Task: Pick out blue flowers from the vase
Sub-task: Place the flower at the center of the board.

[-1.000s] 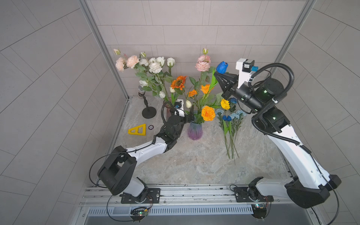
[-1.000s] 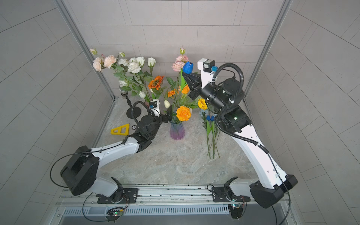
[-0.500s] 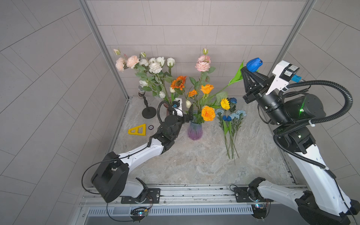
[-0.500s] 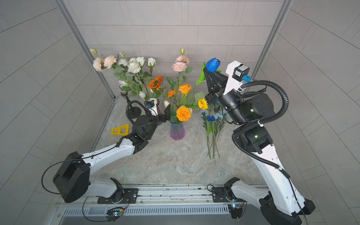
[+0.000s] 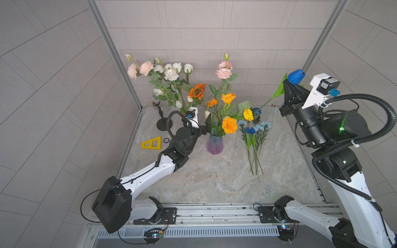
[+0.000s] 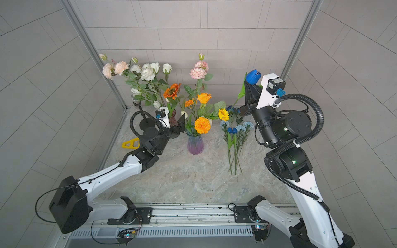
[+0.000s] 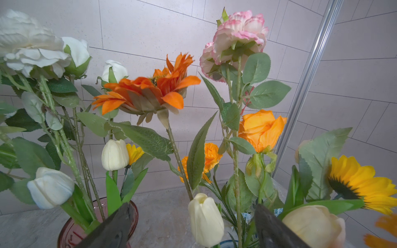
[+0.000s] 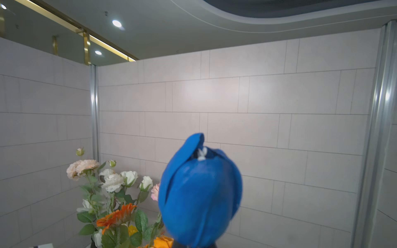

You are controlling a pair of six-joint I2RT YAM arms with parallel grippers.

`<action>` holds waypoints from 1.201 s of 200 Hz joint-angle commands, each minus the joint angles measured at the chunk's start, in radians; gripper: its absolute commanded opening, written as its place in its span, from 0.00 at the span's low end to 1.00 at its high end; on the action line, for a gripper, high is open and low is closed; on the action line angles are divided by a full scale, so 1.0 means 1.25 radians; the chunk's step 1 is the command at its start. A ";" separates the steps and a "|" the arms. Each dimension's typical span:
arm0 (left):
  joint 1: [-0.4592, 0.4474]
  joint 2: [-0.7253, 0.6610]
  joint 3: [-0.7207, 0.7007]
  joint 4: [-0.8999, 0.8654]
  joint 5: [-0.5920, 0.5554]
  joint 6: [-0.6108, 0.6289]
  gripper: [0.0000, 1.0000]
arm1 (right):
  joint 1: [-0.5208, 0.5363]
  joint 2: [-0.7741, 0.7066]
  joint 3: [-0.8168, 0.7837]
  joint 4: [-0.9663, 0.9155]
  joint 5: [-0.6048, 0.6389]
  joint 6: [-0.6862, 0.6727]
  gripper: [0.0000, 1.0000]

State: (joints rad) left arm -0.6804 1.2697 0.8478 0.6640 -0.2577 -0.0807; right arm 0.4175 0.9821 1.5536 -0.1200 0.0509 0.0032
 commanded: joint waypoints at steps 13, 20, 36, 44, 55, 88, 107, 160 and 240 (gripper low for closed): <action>-0.003 -0.071 -0.007 -0.024 -0.011 0.017 0.92 | -0.023 -0.001 0.001 -0.132 0.133 -0.017 0.00; -0.003 -0.084 -0.007 -0.035 -0.012 0.021 0.92 | -0.032 0.000 -0.003 -0.149 0.147 -0.012 0.00; -0.003 -0.110 -0.006 -0.061 -0.016 0.026 0.92 | -0.071 0.015 0.001 -0.209 0.139 0.013 0.00; -0.003 -0.123 -0.006 -0.075 -0.021 0.031 0.93 | -0.103 0.031 0.009 -0.250 0.112 0.033 0.00; -0.003 -0.139 -0.006 -0.097 -0.031 0.037 0.93 | -0.153 0.050 0.012 -0.295 0.054 0.068 0.00; -0.003 -0.187 -0.022 -0.155 -0.066 0.042 0.98 | -0.297 0.131 -0.006 -0.406 -0.131 0.146 0.00; -0.003 -0.214 -0.033 -0.186 -0.081 0.045 0.99 | -0.312 0.187 -0.010 -0.473 -0.157 0.131 0.00; 0.001 -0.269 -0.059 -0.297 -0.128 0.050 1.00 | -0.337 0.284 -0.109 -0.498 -0.179 0.125 0.00; 0.084 -0.332 -0.145 -0.439 -0.158 -0.040 1.00 | -0.343 0.469 -0.134 -0.453 -0.201 0.120 0.00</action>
State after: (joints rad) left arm -0.6167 0.8623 0.6888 0.1902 -0.4408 -0.0681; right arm -0.0074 1.5181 1.3724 -0.7017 -0.1867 0.1486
